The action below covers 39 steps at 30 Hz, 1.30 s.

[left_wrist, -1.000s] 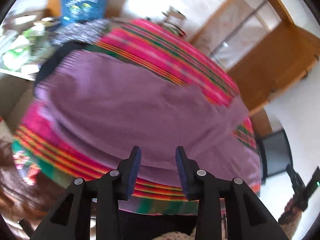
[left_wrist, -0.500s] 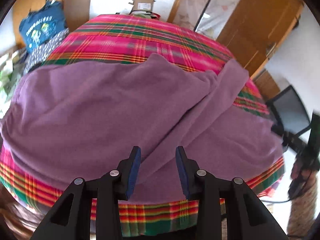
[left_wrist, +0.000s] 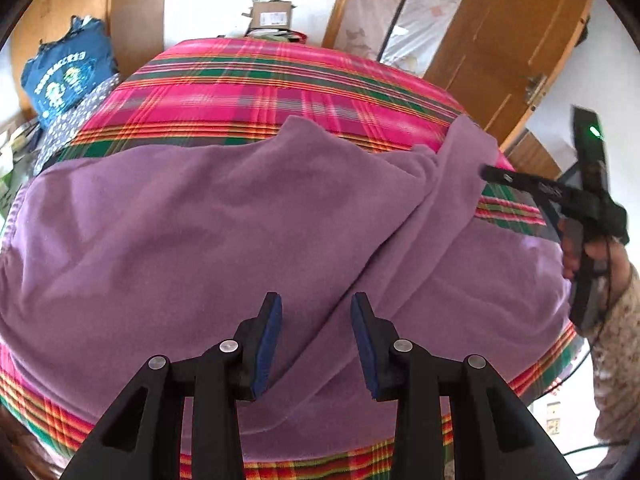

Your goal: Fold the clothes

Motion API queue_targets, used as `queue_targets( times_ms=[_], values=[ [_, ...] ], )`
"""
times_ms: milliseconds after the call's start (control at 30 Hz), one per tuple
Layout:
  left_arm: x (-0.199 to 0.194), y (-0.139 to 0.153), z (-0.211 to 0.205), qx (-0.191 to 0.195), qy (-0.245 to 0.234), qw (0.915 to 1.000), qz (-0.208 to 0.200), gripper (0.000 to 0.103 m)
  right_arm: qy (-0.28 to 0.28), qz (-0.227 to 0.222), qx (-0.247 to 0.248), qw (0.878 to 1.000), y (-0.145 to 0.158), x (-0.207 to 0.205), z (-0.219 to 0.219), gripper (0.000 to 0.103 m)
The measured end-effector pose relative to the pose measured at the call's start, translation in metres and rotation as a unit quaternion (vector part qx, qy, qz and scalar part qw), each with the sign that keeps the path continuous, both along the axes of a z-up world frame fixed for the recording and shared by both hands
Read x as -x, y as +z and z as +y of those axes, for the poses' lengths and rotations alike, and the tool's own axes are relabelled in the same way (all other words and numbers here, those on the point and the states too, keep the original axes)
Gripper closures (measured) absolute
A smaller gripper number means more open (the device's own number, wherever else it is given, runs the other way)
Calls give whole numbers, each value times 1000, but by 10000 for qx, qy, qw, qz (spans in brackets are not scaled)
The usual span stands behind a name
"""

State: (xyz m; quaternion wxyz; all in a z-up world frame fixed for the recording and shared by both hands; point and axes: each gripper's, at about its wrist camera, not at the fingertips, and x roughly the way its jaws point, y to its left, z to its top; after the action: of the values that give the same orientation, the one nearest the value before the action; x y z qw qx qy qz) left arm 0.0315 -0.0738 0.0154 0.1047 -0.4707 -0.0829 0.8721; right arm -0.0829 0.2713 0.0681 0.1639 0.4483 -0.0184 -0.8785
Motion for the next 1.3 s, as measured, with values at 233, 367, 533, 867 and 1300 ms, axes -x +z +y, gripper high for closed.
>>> queue_targets(
  times_ms=[233, 367, 533, 867, 1300],
  values=[
    [5, -4, 5, -40, -160, 9999, -4, 66, -379, -307, 218, 9986, -12, 40, -4, 80],
    [8, -6, 6, -56, -195, 9998, -46, 66, -526, -445, 311, 9971, -16, 56, -7, 79],
    [13, -11, 7, -88, -247, 9996, -97, 66, -835, -591, 532, 9933, -14, 69, -7, 78],
    [15, -14, 3, -160, -327, 9992, -150, 66, -1336, -1014, 178, 9857, -26, 85, -9, 75],
    [15, -13, 7, 2, -385, 9992, -88, 66, -1491, -1063, -172, 9829, -24, 92, -10, 98]
  ],
)
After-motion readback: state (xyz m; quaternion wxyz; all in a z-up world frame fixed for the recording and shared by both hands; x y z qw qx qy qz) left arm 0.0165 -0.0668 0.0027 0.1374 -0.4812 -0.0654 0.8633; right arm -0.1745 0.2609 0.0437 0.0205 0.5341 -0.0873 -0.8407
